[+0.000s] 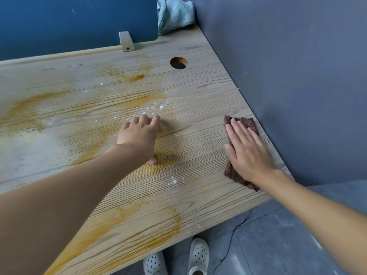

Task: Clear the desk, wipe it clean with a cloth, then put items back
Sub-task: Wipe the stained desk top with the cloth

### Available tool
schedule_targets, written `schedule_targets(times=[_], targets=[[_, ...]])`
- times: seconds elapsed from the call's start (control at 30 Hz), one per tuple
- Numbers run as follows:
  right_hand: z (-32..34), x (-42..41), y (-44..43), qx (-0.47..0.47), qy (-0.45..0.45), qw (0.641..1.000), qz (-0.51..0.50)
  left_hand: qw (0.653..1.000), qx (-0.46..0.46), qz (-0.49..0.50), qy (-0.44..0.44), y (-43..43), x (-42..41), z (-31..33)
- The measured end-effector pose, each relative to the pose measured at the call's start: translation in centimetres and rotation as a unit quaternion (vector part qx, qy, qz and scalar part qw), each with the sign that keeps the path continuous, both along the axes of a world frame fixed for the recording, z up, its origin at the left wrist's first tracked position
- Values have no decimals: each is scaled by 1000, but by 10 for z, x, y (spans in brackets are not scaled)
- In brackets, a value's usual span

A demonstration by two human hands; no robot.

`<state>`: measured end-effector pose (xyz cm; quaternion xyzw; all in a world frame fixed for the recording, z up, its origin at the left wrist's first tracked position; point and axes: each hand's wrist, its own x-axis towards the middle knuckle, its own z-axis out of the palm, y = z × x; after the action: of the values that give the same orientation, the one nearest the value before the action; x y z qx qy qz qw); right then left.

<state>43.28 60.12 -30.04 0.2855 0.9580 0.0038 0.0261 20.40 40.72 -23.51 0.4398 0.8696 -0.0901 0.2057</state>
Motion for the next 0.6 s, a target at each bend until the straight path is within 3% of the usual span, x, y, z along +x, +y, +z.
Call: schedule_targets(times=[0.07,0.2,0.3,0.37,0.43,0.5,0.6], targets=[[0,2,-37,-6,7,1000,-1,1000,7,1,-4,-2,0,-1],[5,25,-117,-48,-23,976,209,1000,19,-5,5,-3,-1,-1],[9,24,-90,-55,-65,946,312,999,30,-12,19,-6,-1,-1],[10,18,-55,-43,-81,962,257,999,29,-13,34,-10,1,-1],[11,14,-34,-21,-47,993,103,998,31,-16,59,-14,7,-1],[10,9,-52,-27,-21,999,17,997,28,-9,77,-17,12,-1],[5,12,-106,-81,-17,991,107,996,44,12,79,-14,34,8]])
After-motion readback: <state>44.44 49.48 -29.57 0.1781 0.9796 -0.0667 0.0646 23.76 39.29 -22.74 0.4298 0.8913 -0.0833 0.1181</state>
